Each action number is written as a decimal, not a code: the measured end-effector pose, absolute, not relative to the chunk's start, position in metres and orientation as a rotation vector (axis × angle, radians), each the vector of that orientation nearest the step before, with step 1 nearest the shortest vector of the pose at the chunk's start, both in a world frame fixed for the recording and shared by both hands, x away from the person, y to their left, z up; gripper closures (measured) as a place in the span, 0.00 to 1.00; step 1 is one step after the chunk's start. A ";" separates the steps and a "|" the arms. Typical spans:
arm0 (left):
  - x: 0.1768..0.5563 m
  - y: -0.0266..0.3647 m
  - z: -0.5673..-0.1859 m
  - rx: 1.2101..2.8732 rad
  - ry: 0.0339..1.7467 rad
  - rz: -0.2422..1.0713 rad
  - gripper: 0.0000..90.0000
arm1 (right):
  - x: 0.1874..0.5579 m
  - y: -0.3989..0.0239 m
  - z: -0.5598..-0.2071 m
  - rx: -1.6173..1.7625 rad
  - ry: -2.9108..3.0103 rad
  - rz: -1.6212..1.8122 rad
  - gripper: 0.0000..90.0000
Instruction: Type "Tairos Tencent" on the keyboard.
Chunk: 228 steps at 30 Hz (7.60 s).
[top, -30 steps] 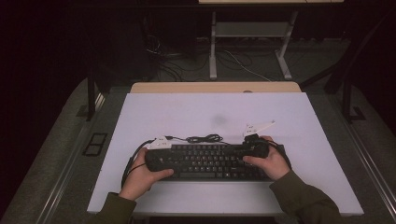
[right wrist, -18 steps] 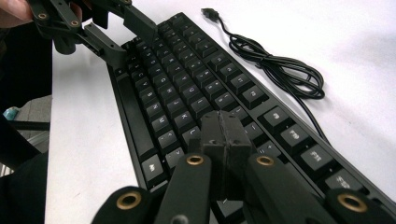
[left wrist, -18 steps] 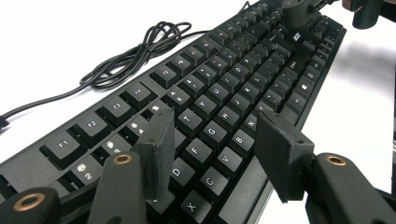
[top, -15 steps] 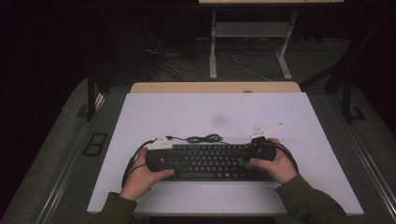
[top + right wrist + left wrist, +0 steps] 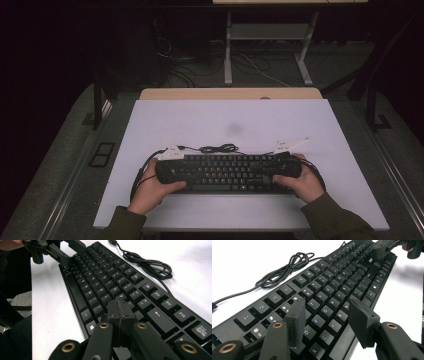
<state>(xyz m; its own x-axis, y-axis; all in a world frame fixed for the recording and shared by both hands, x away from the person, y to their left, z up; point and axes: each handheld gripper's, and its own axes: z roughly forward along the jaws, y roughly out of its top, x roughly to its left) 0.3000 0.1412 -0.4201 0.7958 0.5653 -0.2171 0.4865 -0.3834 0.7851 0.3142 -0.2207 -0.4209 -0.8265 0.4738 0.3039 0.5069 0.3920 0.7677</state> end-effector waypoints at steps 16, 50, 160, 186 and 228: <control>0.301 0.141 -0.419 2.040 0.785 0.111 0.53 | 0.307 -0.235 -0.433 -0.951 -2.594 -1.378 0.99; 0.313 0.128 -0.419 2.059 0.790 0.103 0.83 | 0.304 -0.225 -0.441 -0.928 -2.690 -1.278 1.00; 0.318 0.155 -0.418 2.070 0.880 0.141 1.00 | 0.335 -0.179 -0.426 -0.897 -2.594 -1.565 0.52; 0.325 0.145 -0.434 2.131 0.901 0.151 1.00 | 0.339 -0.164 -0.424 -0.859 -2.585 -1.577 0.51; 0.313 0.148 -0.421 2.075 0.855 0.145 0.57 | 0.339 -0.142 -0.415 -0.749 -2.572 -1.473 0.89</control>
<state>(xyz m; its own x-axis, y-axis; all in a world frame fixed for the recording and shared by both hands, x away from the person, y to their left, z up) 0.3127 0.1479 -0.4215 0.7582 0.6208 -0.1994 0.5204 -0.3920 0.7586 0.3391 -0.1420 -0.4155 -0.8766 0.3711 0.3062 0.4519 0.4165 0.7888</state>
